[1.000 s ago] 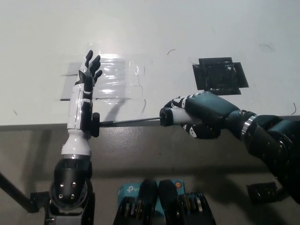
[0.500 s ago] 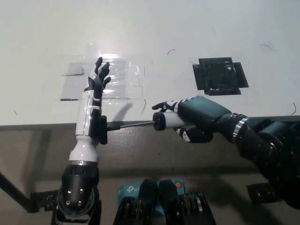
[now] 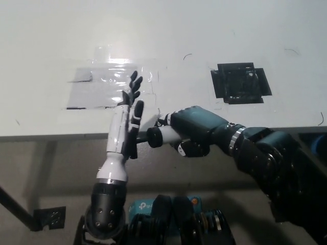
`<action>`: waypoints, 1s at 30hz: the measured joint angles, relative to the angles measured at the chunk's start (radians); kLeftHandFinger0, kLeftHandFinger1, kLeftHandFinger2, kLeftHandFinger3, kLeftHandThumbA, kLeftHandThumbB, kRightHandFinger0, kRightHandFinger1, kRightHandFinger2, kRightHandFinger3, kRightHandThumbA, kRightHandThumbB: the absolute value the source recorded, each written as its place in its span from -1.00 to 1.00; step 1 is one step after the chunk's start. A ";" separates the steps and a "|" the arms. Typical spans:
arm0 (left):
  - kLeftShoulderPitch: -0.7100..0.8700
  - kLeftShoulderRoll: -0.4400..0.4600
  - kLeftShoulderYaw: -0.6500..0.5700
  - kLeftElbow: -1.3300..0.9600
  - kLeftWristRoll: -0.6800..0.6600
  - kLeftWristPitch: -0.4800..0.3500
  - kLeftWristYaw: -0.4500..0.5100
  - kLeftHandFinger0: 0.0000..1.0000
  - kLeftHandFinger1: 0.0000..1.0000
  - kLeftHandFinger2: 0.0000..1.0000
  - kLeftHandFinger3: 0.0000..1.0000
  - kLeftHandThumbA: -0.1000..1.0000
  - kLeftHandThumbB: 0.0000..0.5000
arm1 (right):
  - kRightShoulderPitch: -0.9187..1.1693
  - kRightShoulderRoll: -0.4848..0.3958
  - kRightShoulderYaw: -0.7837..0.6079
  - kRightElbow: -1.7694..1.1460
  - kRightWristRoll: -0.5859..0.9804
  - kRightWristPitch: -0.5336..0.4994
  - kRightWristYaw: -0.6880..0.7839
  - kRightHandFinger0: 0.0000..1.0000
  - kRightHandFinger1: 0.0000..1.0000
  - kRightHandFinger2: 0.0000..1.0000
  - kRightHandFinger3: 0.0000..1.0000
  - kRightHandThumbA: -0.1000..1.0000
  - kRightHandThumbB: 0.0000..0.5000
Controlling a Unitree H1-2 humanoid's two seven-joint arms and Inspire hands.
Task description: The robot uses right hand to pick up a small white air pumper and uses its left hand to compress it, and then puts it on the desk
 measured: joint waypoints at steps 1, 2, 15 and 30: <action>-0.001 -0.002 -0.003 0.000 0.004 0.000 0.002 1.00 1.00 1.00 1.00 1.00 -0.30 | 0.000 0.004 -0.003 0.002 -0.002 0.002 0.000 -1.00 -0.80 -0.49 0.53 -1.00 -0.18; -0.001 -0.004 -0.004 0.000 0.006 0.001 0.003 1.00 1.00 1.00 1.00 1.00 -0.33 | 0.000 0.005 -0.005 0.004 -0.003 0.002 0.000 -1.00 -0.80 -0.53 0.44 -1.00 -0.15; 0.010 -0.002 -0.004 0.015 0.022 0.001 0.013 1.00 1.00 1.00 1.00 1.00 -0.19 | 0.000 -0.003 -0.006 0.019 -0.014 0.001 0.010 -1.00 -0.54 0.21 0.19 -1.00 -0.48; 0.222 0.188 0.165 -0.222 -0.158 -0.001 -0.038 1.00 1.00 1.00 1.00 1.00 -0.30 | -0.025 -0.163 -0.085 0.175 -0.018 -0.017 0.007 -1.00 -0.09 0.61 0.75 -1.00 -0.39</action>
